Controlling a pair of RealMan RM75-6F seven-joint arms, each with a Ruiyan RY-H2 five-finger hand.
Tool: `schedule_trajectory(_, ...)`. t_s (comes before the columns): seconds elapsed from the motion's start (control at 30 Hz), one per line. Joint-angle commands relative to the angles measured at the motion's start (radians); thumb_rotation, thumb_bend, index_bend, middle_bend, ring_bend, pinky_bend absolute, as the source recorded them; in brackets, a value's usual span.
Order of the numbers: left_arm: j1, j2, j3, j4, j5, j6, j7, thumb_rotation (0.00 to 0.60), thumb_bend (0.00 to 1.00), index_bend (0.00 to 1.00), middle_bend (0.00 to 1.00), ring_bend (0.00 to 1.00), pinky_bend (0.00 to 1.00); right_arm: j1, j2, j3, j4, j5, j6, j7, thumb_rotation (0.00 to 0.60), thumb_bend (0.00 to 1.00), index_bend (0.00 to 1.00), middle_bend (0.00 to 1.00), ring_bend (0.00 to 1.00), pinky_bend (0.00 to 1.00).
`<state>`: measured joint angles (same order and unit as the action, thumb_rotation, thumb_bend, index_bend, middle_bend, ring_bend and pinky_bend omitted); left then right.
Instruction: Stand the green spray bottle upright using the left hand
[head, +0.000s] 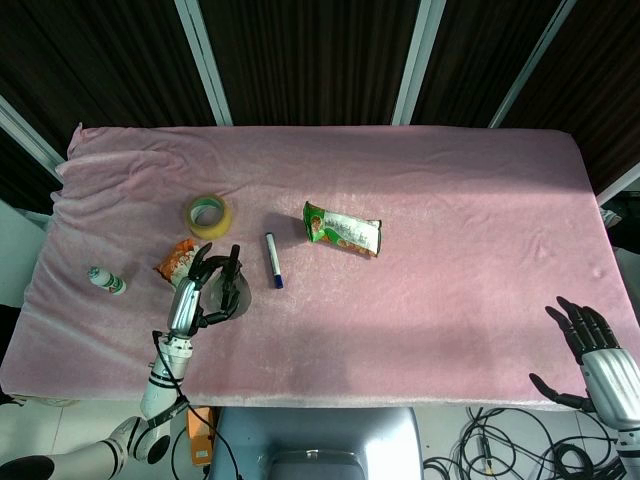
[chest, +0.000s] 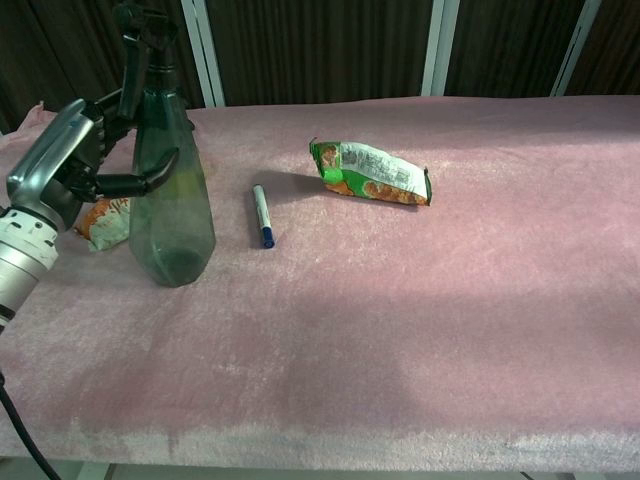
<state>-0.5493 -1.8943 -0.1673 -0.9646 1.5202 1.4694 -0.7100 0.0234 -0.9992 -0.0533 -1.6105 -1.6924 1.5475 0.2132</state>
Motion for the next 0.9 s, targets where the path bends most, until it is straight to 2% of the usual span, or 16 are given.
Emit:
schedule_trajectory(0.03, -0.001, 0.017, -0.005, -0.023, -0.013, -0.024, 0.008, 0.6, 0.47, 0.24, 0.45, 0.18, 0.04, 0.0, 0.0, 0.0, 0.0, 0.0, -0.001, -0.001, 0.6, 0.37, 0.0, 0.0, 0.0, 0.0)
schedule_trajectory(0.13, 0.001, 0.027, -0.007, -0.04, -0.019, -0.035, 0.015, 0.6, 0.45, 0.19, 0.42, 0.16, 0.03, 0.001, 0.0, -0.001, -0.002, -0.001, -0.002, -0.003, 0.6, 0.37, 0.0, 0.0, 0.0, 0.0)
schedule_trajectory(0.47, 0.006, 0.057, -0.02, -0.081, -0.023, -0.036, 0.031, 0.6, 0.41, 0.12, 0.3, 0.09, 0.02, 0.004, -0.002, -0.001, -0.003, 0.001, -0.01, -0.014, 0.6, 0.37, 0.0, 0.0, 0.0, 0.0)
schedule_trajectory(0.63, 0.01, 0.085, -0.025, -0.121, -0.031, -0.048, 0.053, 0.6, 0.4, 0.01, 0.18, 0.03, 0.01, 0.005, -0.001, 0.0, -0.005, 0.004, -0.011, -0.018, 0.6, 0.37, 0.0, 0.0, 0.0, 0.0)
schedule_trajectory(0.9, 0.027, 0.133, -0.025, -0.146, -0.019, -0.023, 0.1, 0.6, 0.37, 0.0, 0.01, 0.0, 0.0, 0.006, -0.002, -0.001, -0.004, 0.004, -0.014, -0.025, 0.6, 0.37, 0.0, 0.0, 0.0, 0.0)
